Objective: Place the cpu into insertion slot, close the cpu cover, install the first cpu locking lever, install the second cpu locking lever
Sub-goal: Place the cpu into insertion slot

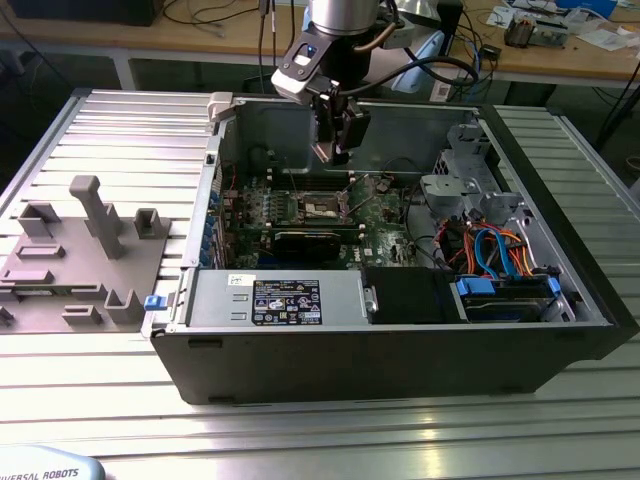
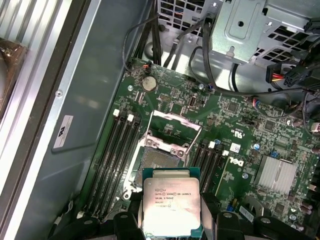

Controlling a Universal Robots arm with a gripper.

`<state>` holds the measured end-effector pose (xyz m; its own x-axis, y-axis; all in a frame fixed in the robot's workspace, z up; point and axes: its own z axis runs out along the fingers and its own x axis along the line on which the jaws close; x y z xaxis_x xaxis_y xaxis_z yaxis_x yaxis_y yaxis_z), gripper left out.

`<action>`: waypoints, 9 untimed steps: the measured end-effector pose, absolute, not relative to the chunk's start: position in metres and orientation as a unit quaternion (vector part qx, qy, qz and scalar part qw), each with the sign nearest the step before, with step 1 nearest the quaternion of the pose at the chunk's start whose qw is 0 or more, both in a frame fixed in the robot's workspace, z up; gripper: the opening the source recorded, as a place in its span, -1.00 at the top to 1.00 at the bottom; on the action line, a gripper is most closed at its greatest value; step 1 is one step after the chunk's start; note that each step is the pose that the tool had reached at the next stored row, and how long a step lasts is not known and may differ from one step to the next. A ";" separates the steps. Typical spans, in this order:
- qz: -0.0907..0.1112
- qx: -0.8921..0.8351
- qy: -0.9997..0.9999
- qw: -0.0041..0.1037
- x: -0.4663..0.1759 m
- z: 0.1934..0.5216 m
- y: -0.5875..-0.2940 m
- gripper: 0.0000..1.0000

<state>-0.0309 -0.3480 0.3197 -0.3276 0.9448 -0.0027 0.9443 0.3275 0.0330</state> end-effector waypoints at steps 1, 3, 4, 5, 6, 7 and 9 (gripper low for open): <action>0.013 0.580 0.814 0.011 -0.031 0.320 -0.348 -0.08; 0.013 0.581 0.814 0.011 -0.031 0.320 -0.348 -0.08; 0.013 0.582 0.813 0.011 -0.031 0.320 -0.348 -0.08; 0.013 0.582 0.813 0.011 -0.031 0.319 -0.348 -0.08; 0.013 0.582 0.813 0.011 -0.031 0.319 -0.348 -0.08; 0.013 0.583 0.813 0.011 -0.031 0.319 -0.348 -0.08; 0.013 0.583 0.812 0.011 -0.031 0.319 -0.348 -0.08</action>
